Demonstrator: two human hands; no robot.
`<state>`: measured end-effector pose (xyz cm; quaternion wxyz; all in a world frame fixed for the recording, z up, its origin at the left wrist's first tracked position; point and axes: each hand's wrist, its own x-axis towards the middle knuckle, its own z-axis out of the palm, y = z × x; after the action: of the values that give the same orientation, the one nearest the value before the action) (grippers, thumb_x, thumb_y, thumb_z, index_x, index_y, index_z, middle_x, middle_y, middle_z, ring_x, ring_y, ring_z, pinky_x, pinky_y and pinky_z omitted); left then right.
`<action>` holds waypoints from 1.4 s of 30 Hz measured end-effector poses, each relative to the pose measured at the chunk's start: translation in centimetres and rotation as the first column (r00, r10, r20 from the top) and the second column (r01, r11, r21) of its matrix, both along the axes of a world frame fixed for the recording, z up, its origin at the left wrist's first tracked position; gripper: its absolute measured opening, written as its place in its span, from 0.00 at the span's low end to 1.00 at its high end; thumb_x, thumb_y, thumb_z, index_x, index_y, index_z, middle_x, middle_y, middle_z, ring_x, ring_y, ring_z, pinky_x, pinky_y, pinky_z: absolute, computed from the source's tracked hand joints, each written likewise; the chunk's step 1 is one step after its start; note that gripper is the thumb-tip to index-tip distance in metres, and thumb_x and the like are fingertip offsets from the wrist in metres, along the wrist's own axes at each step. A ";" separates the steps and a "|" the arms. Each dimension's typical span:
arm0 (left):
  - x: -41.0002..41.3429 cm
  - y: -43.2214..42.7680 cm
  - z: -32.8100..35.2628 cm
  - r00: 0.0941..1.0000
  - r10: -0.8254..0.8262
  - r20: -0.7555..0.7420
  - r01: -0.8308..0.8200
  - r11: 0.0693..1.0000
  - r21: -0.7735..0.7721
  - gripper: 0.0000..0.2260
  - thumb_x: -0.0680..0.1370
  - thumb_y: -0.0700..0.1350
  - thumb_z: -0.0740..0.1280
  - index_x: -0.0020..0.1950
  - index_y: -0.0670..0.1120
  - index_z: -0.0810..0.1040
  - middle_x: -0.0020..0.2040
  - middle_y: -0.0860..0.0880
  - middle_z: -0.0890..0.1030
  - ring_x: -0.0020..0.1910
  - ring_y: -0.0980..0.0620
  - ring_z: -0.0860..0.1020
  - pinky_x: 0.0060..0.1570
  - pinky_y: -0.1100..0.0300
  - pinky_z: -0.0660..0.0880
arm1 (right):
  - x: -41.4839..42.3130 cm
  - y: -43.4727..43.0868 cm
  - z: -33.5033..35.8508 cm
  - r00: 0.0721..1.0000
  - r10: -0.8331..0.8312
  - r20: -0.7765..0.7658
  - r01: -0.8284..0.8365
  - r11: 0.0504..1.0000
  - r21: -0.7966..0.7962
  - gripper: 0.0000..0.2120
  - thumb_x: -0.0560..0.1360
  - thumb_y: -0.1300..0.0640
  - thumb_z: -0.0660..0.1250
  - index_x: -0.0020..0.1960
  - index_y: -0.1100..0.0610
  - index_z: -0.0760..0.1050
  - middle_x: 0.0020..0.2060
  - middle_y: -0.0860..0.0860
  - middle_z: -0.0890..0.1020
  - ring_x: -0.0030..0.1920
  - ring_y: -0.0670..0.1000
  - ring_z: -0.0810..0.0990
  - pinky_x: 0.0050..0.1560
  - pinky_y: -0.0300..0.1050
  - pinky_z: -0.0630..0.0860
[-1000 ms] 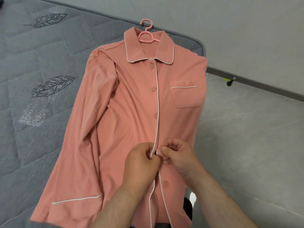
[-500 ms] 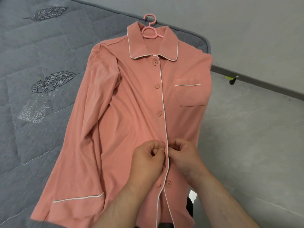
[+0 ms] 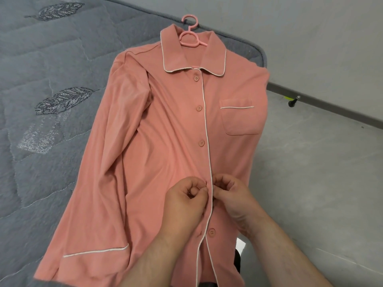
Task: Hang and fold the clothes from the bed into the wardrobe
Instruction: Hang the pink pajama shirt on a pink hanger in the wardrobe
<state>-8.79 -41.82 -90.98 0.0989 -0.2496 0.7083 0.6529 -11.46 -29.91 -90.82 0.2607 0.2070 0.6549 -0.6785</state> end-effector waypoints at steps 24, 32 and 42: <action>-0.3 -0.2 -0.3 0.982 -0.186 -0.024 0.170 0.939 -0.298 0.09 0.73 0.45 0.68 0.34 0.48 0.73 0.29 0.51 0.77 0.27 0.58 0.71 0.31 0.62 0.70 | -0.2 -0.9 -0.6 0.955 -0.252 0.157 0.266 0.961 -0.080 0.09 0.74 0.75 0.64 0.49 0.64 0.74 0.37 0.60 0.83 0.36 0.55 0.83 0.44 0.48 0.81; -3.2 -1.6 -1.0 0.919 -0.313 0.239 0.334 0.941 -0.052 0.10 0.76 0.42 0.63 0.34 0.44 0.71 0.27 0.44 0.73 0.21 0.49 0.68 0.22 0.63 0.64 | -0.4 -0.8 -0.1 0.995 -0.050 0.082 0.046 0.998 0.052 0.07 0.73 0.66 0.71 0.44 0.58 0.73 0.33 0.53 0.77 0.30 0.47 0.78 0.31 0.42 0.79; 3.9 -0.9 0.9 0.892 -0.422 0.159 0.439 0.729 -0.526 0.12 0.72 0.56 0.66 0.41 0.51 0.67 0.35 0.54 0.75 0.36 0.52 0.74 0.35 0.55 0.71 | 7.7 1.5 0.8 0.759 0.639 -0.122 -0.352 0.561 0.749 0.06 0.74 0.57 0.64 0.48 0.53 0.79 0.45 0.46 0.80 0.47 0.45 0.75 0.45 0.41 0.70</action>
<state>-4.93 -42.70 -90.12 0.1818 -0.1058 0.9017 0.3778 -3.75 -28.46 -90.04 0.2162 -0.0453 0.9255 -0.3078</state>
